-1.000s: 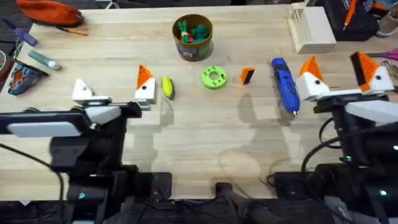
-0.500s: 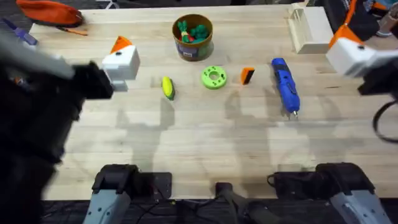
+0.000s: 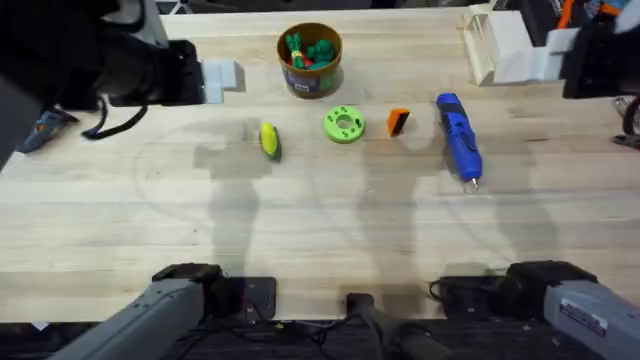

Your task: Pick up the gripper from the table and insert it into the empty holder that is missing its gripper. Then pick up a screw, insert it into the mounting hole, and use the screwdriver to tighten it. Finally, clean up the table by picking up the vegetable and placing it into the bucket.

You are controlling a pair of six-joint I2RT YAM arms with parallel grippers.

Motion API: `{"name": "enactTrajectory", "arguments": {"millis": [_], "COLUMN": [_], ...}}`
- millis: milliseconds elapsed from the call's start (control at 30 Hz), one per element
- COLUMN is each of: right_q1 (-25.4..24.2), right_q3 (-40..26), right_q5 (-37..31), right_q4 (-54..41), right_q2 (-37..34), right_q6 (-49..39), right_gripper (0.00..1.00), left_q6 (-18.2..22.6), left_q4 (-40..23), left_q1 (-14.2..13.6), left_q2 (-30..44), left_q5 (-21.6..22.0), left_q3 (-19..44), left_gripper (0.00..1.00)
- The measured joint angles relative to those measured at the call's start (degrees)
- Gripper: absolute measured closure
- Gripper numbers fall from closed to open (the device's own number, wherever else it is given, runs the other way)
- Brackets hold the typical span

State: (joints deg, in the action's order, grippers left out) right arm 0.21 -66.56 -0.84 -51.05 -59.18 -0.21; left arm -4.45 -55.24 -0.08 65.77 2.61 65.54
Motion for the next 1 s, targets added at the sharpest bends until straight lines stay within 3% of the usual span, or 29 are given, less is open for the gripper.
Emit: {"name": "enactTrajectory", "arguments": {"millis": [200,533,867,1000], "right_q1": [0.0,0.0,0.0,0.0], "right_q3": [-1.4,-1.6,-1.6,-1.6], "right_q5": [0.0,0.0,0.0,0.0], "right_q4": [-3.4,-3.3,-3.3,-3.3], "right_q2": [-5.9,-6.4,-6.5,-6.5], "right_q6": [0.0,0.0,0.0,0.0], "right_gripper": [0.108,0.108,0.108,0.107], "left_q6": [-1.2,-2.7,-16.4,-21.7], "left_q4": [-1.0,-1.9,-3.4,-3.0], "left_q1": [0.0,-1.0,-9.8,-10.4], "left_q2": [5.1,7.3,17.5,23.3], "left_q5": [0.0,-0.3,-3.2,-3.7], "left_q3": [0.2,0.6,2.0,2.0], "left_gripper": [0.015,0.015,0.015,0.015]}}
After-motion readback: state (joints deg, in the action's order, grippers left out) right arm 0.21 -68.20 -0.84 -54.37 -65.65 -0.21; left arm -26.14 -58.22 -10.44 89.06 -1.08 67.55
